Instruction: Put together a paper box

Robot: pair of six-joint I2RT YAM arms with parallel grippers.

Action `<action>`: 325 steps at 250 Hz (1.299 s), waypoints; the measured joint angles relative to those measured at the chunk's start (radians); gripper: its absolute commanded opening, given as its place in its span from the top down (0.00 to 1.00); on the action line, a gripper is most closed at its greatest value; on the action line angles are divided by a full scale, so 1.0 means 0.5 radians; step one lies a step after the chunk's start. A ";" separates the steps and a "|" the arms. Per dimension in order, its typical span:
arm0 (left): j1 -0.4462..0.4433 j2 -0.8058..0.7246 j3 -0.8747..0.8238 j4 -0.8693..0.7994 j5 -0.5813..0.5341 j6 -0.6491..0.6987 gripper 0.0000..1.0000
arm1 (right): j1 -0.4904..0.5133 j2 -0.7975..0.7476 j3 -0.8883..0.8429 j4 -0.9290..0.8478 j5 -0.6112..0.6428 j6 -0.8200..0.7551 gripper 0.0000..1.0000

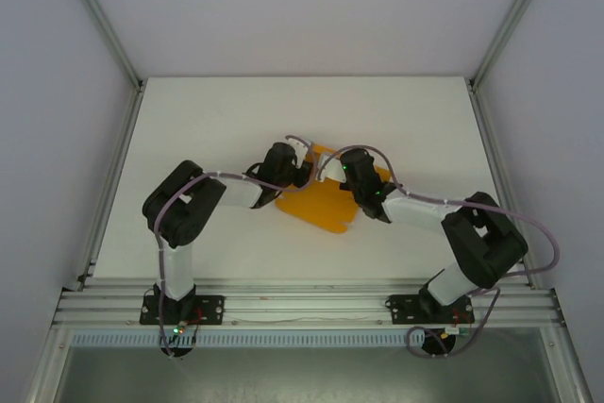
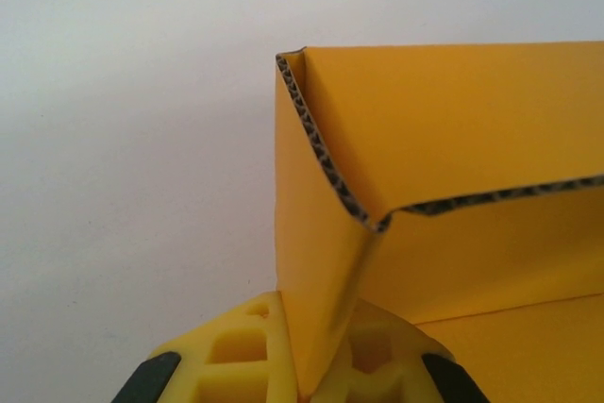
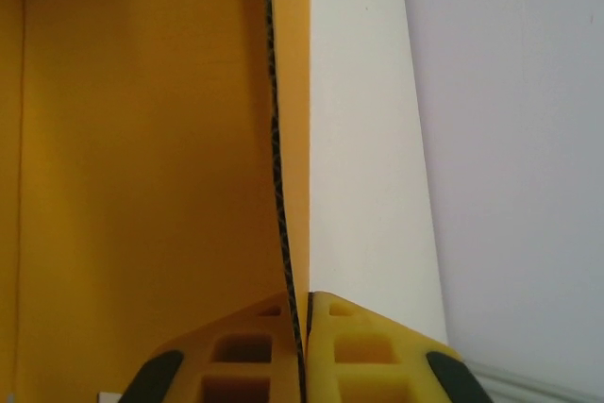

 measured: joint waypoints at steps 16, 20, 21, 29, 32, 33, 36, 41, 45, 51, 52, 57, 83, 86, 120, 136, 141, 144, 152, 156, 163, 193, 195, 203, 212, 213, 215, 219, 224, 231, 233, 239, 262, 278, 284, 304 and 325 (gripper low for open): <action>0.001 0.001 0.030 -0.050 -0.001 -0.002 0.95 | -0.003 0.006 0.000 0.007 0.000 0.000 1.00; 0.002 0.002 0.040 -0.066 -0.001 -0.002 0.94 | -0.004 0.008 0.000 0.008 0.000 0.000 1.00; 0.002 0.002 0.041 -0.069 -0.001 -0.002 0.94 | -0.004 0.009 0.000 0.008 0.000 -0.001 1.00; 0.002 0.004 0.057 -0.094 -0.001 -0.002 0.93 | -0.005 0.012 0.000 0.008 0.000 0.000 1.00; 0.002 0.005 0.063 -0.100 -0.001 -0.002 0.92 | -0.005 0.013 0.000 0.008 0.000 -0.001 1.00; 0.002 0.005 0.064 -0.101 -0.001 -0.002 0.92 | -0.005 0.013 0.000 0.008 0.000 -0.001 1.00; 0.002 0.006 0.068 -0.108 0.000 -0.001 0.92 | -0.005 0.013 0.000 0.008 0.001 0.000 1.00; 0.003 0.008 0.075 -0.114 0.001 -0.001 0.91 | -0.005 0.014 0.001 0.007 0.001 0.000 1.00; 0.005 0.010 0.079 -0.120 0.004 -0.001 0.91 | -0.008 0.014 0.001 0.006 0.000 0.000 1.00; 0.005 0.013 0.085 -0.124 0.008 -0.001 0.91 | -0.009 0.015 0.001 0.006 0.000 0.000 1.00; 0.006 0.013 0.086 -0.124 0.010 -0.001 0.91 | -0.009 0.015 0.001 0.006 0.000 0.000 1.00; 0.014 0.018 0.093 -0.127 0.019 -0.002 0.89 | -0.012 0.017 0.001 0.006 0.000 0.001 1.00; 0.059 0.061 0.149 -0.144 0.134 -0.020 0.82 | -0.022 0.028 0.005 -0.002 0.007 0.007 1.00; 0.066 0.067 0.155 -0.143 0.154 -0.022 0.82 | -0.023 0.031 0.005 -0.002 0.010 0.008 1.00; 0.142 0.109 0.203 -0.152 0.376 -0.042 0.72 | -0.029 0.045 0.015 -0.002 0.021 0.014 1.00; 0.152 0.130 0.220 -0.168 0.439 -0.037 0.71 | -0.028 0.047 0.016 -0.002 0.015 0.014 1.00; 0.156 0.136 0.227 -0.175 0.454 -0.037 0.70 | -0.028 0.047 0.016 -0.002 0.012 0.014 1.00; 0.159 0.141 0.231 -0.182 0.457 -0.035 0.71 | -0.028 0.047 0.016 -0.002 0.012 0.014 1.00; 0.159 0.153 0.247 -0.199 0.465 -0.033 0.70 | -0.029 0.047 0.016 -0.003 0.009 0.014 1.00; 0.159 0.160 0.256 -0.204 0.469 -0.030 0.69 | -0.029 0.047 0.016 -0.003 0.008 0.015 1.00; 0.159 0.169 0.269 -0.214 0.472 -0.024 0.68 | -0.029 0.047 0.018 -0.008 0.008 0.015 1.00; 0.157 0.204 0.327 -0.269 0.477 -0.021 0.68 | -0.029 0.047 0.029 -0.027 0.010 0.021 1.00; 0.157 0.205 0.331 -0.270 0.477 -0.020 0.68 | -0.029 0.047 0.029 -0.027 0.010 0.021 1.00; 0.157 0.209 0.344 -0.281 0.479 -0.014 0.68 | -0.030 0.047 0.031 -0.034 0.011 0.022 1.00; 0.157 0.213 0.355 -0.293 0.480 -0.009 0.69 | -0.030 0.047 0.036 -0.041 0.014 0.023 1.00; 0.157 0.214 0.356 -0.293 0.479 -0.007 0.70 | -0.030 0.047 0.037 -0.041 0.015 0.023 1.00; 0.157 0.215 0.359 -0.296 0.480 -0.006 0.71 | -0.030 0.047 0.037 -0.043 0.015 0.024 1.00; 0.157 0.217 0.364 -0.301 0.480 -0.007 0.74 | -0.030 0.047 0.040 -0.047 0.016 0.025 1.00; 0.157 0.218 0.369 -0.307 0.480 0.002 0.77 | -0.030 0.047 0.043 -0.054 0.018 0.030 1.00; 0.157 0.222 0.379 -0.314 0.481 0.014 0.80 | -0.031 0.047 0.050 -0.059 0.023 0.030 1.00; 0.157 0.222 0.381 -0.314 0.485 0.016 0.82 | -0.031 0.047 0.050 -0.061 0.024 0.030 1.00; 0.157 0.223 0.388 -0.323 0.478 0.020 0.86 | -0.031 0.049 0.056 -0.066 0.030 0.030 1.00; 0.148 0.230 0.417 -0.359 0.430 0.062 1.00 | -0.031 0.053 0.079 -0.070 0.050 0.028 1.00; 0.126 0.233 0.461 -0.423 0.347 0.066 1.00 | -0.031 0.057 0.091 -0.089 0.064 0.029 1.00; 0.112 0.235 0.484 -0.459 0.302 0.065 1.00 | -0.031 0.060 0.091 -0.096 0.070 0.030 1.00; 0.057 0.243 0.550 -0.571 0.122 0.037 1.00 | -0.031 0.063 0.091 -0.114 0.083 0.044 1.00; -0.008 0.249 0.601 -0.666 -0.089 -0.032 1.00 | -0.031 0.063 0.091 -0.116 0.092 0.060 1.00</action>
